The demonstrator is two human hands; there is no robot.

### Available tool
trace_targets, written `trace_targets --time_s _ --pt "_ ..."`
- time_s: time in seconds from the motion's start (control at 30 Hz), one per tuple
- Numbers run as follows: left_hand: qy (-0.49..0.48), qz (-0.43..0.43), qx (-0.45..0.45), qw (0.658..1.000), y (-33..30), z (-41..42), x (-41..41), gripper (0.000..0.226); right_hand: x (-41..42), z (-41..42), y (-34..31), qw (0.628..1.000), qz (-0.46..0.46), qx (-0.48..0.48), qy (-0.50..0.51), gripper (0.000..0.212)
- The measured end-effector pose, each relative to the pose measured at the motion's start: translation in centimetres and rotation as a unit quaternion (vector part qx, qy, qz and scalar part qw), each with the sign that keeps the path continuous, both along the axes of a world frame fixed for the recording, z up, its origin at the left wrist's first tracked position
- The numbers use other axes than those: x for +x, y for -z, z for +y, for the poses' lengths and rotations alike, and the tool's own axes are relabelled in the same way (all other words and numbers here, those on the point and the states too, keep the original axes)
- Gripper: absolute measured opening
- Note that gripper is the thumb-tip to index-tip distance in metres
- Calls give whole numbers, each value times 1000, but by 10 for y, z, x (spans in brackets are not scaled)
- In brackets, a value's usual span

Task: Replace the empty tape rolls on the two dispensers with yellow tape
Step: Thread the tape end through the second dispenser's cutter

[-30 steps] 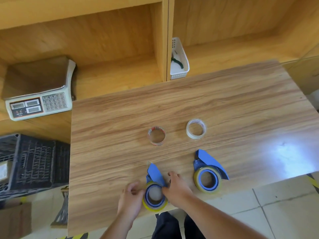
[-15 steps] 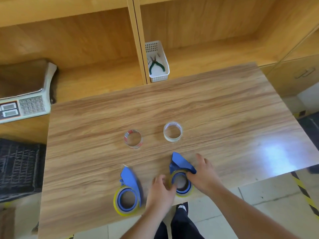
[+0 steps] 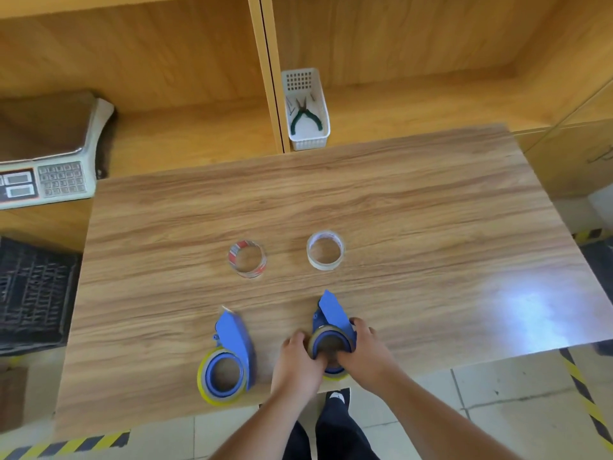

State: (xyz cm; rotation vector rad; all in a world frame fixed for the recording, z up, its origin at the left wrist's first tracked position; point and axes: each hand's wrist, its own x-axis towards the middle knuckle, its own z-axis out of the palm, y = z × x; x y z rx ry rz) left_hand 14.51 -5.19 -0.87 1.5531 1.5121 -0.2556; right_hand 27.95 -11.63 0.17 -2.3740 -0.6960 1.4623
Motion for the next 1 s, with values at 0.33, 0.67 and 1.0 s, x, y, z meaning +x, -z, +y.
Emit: trace_targets --time_s 0.33,0.67,1.0 --pt "-45 -91 44 994 -64 2 -8 52 16 3 -43 981 107 89 137 41" --pt "-163 -257 87 949 -151 13 -26 20 -3 28 -119 928 160 258 215 28" --pt "-50 -335 268 902 -222 19 -58 46 -4 41 -172 839 392 316 206 45"
